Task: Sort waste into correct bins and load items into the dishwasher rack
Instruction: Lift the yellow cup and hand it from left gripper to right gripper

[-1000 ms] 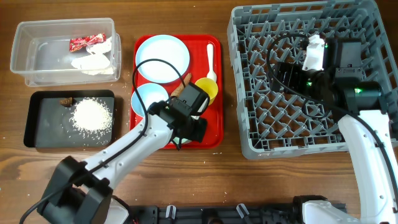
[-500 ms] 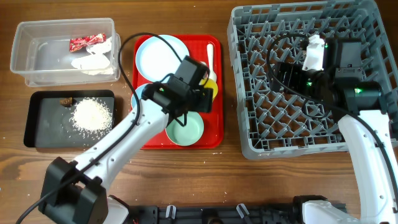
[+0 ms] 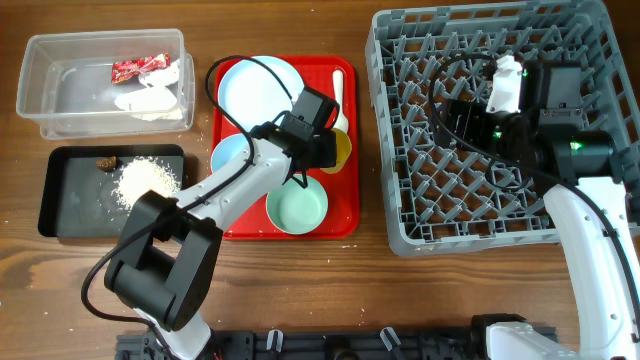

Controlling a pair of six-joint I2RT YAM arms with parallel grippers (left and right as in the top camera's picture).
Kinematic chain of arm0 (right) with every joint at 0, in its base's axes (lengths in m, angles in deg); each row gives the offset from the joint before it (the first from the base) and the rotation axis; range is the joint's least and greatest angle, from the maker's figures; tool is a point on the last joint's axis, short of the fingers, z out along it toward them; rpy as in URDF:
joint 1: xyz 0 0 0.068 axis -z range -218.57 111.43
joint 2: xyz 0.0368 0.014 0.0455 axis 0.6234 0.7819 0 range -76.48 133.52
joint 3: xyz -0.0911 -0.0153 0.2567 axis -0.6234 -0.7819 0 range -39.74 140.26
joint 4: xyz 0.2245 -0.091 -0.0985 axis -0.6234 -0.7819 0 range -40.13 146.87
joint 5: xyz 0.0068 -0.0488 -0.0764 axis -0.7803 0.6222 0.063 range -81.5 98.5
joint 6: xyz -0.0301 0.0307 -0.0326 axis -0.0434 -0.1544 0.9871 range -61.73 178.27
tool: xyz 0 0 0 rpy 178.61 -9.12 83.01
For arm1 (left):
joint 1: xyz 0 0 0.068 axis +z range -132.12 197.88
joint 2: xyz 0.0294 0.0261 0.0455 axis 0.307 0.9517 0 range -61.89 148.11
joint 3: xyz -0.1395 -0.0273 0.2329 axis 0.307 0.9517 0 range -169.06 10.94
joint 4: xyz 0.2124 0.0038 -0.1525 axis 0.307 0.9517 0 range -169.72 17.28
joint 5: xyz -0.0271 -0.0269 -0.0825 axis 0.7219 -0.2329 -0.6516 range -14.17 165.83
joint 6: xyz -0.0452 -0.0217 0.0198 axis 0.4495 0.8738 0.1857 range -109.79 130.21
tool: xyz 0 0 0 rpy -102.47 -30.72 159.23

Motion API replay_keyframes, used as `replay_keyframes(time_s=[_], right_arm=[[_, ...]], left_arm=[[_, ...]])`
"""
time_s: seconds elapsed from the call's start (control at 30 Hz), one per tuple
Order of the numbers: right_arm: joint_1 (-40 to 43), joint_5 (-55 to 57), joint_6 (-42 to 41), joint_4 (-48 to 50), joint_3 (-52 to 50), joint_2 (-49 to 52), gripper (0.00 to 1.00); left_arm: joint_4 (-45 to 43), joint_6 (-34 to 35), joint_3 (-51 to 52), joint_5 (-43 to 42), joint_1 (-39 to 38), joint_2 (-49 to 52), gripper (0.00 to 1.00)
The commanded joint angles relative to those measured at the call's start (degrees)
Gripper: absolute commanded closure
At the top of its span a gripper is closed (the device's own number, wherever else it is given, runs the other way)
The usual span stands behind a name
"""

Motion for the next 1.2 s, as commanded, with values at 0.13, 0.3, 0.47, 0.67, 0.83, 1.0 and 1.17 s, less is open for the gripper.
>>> replay_keyframes(time_s=[0.13, 0.3, 0.47, 0.67, 0.83, 1.0, 1.17], right_arm=[[-0.1, 1.0, -0.4, 0.3, 0.8, 0.6, 0.0], [-0.2, -6.3, -3.1, 1.2, 0.7, 0.6, 0.0], [-2.4, -23.1, 1.5, 7.2, 0.7, 3.7, 0.0], [-6.0, -45.0, 2.8, 24.8, 0.7, 8.7, 0.0], [-6.0, -56.7, 4.4, 33.1, 0.7, 8.7, 0.01], [-6.0, -68.0, 11.3, 33.3, 0.7, 8.7, 0.02], [-7.1, -69.7, 13.0, 32.8, 0.7, 9.0, 0.02]], left_arm=[[-0.1, 0.1, -0.7, 1.0, 1.9, -1.5, 0.96], [1.8, 3.1, -0.7, -15.8, 9.1, -10.7, 0.96], [1.5, 1.6, -0.7, -56.4, 20.6, -16.0, 0.96], [1.5, 1.6, -0.7, -86.0, 24.0, -16.1, 0.96], [1.5, 1.6, -0.7, -88.2, 24.1, -16.1, 0.96], [1.5, 1.8, -0.7, -88.4, 24.0, -16.1, 0.96], [1.5, 1.8, -0.7, -89.5, 24.0, -16.1, 0.96]])
